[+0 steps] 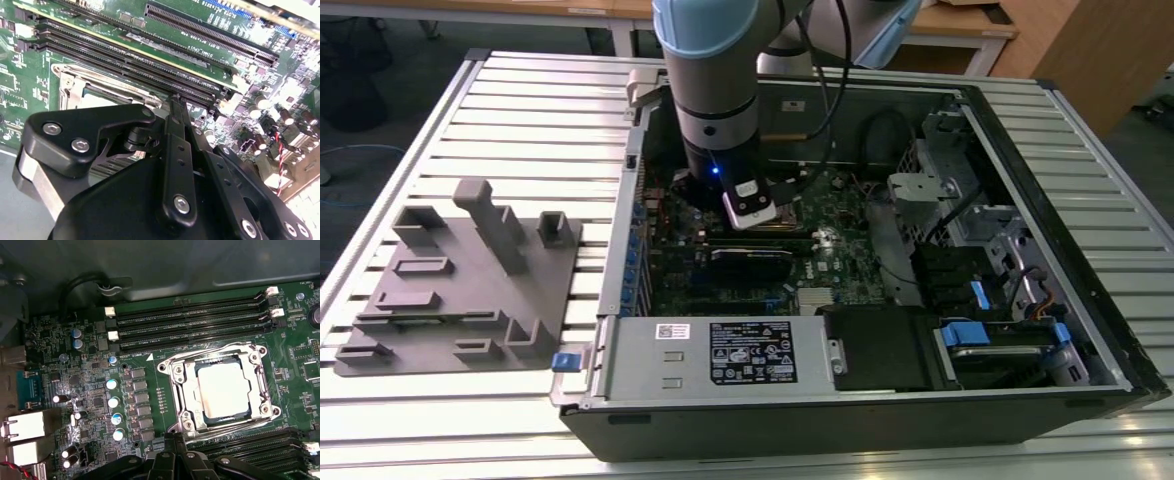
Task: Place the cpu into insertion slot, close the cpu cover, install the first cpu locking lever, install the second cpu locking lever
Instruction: 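Install the second cpu locking lever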
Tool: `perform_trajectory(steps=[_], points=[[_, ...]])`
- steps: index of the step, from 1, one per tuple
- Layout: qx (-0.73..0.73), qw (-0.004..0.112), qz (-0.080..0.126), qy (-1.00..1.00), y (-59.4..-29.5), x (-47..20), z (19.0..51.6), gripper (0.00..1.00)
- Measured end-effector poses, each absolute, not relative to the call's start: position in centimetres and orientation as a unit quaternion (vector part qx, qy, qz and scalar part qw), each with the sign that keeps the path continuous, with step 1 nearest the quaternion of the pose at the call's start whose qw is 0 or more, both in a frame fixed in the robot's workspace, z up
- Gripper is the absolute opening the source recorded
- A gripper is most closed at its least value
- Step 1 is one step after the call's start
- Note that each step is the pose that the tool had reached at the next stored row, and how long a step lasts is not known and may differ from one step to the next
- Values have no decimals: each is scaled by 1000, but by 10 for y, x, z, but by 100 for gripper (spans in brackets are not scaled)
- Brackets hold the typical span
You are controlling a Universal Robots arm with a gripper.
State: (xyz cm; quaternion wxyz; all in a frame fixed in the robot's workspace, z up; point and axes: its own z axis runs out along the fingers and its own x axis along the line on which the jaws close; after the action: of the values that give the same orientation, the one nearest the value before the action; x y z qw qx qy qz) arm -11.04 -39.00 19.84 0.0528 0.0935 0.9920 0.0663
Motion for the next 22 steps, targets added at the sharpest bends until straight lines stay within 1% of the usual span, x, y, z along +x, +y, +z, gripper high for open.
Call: perform_trajectory(steps=[16,22], points=[[94,52,66,992,-390,-105,199,11],[94,51,75,991,-390,-105,199,11]])
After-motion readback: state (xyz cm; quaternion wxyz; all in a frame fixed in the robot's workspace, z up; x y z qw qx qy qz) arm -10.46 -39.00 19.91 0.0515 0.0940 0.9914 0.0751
